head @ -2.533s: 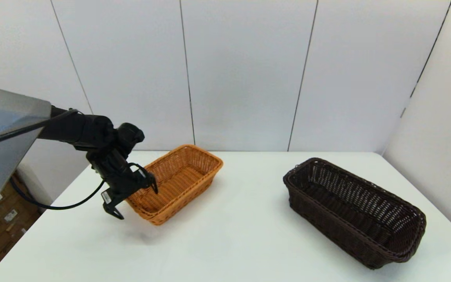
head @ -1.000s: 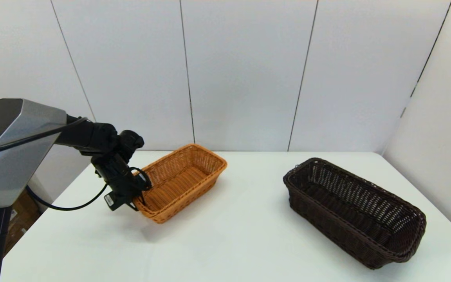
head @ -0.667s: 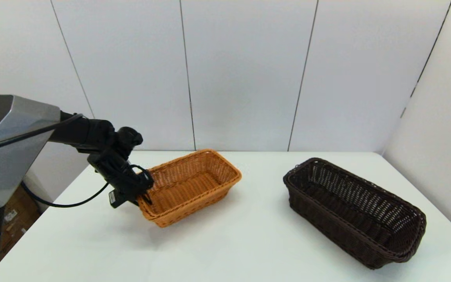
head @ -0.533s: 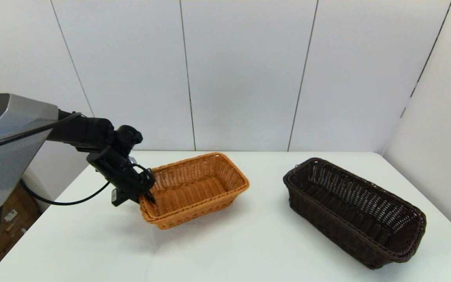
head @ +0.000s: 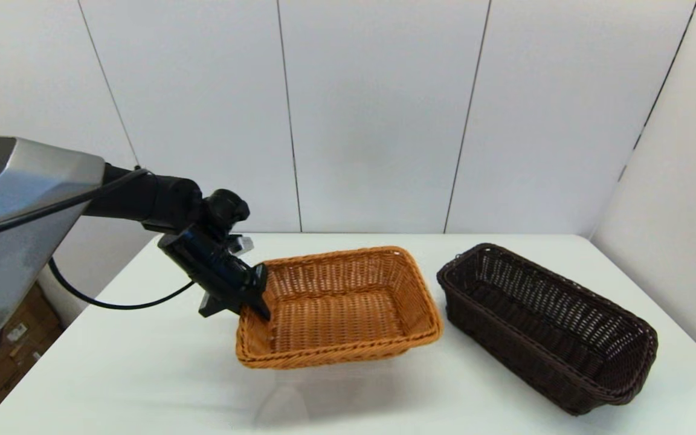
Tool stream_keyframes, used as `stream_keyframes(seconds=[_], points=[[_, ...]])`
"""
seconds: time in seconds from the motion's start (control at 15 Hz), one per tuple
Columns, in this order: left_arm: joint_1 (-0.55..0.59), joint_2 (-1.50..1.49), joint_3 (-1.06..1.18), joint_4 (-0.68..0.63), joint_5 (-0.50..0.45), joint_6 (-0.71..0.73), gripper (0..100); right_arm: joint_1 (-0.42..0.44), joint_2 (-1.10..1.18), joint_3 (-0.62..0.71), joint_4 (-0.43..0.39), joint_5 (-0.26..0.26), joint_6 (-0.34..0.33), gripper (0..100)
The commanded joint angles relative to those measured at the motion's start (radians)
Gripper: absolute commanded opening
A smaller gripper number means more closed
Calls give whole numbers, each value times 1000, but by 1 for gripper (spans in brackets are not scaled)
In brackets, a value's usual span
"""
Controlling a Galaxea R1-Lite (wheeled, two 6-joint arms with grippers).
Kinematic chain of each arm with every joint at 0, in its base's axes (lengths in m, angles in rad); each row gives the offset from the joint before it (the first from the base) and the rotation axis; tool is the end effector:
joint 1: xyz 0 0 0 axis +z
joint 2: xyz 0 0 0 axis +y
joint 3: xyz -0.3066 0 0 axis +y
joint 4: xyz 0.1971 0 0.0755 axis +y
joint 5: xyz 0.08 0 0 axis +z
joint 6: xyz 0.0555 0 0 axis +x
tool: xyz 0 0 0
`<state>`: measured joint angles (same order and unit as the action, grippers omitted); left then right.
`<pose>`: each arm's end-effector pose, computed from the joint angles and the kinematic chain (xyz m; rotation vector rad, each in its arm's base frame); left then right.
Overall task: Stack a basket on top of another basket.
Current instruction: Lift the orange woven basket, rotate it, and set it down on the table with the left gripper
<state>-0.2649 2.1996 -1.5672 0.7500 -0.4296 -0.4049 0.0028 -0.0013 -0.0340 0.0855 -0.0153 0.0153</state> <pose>0.3881 -0.1292 0.0642 -0.4391 1.5042 -0.2877 0.0230 -0.0008 0.0752 0.0148 0.0501 -0.0129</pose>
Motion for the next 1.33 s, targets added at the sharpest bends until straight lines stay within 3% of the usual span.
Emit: stream_keyframes(seconds=[0.07,0.73,1.0,1.33], points=[[-42,43,-24,5,-6,11,0,0,1,0,0,0,0,100],[-53,117,-74,3,-8,26,0,0,1,0,0,0,0,100],[-53,112,-76,8,-84,80,0,0,0,-1,0,0,0,100],[-53,129,-99,8,-81,80,0,0,0,0,0,0,0,100]])
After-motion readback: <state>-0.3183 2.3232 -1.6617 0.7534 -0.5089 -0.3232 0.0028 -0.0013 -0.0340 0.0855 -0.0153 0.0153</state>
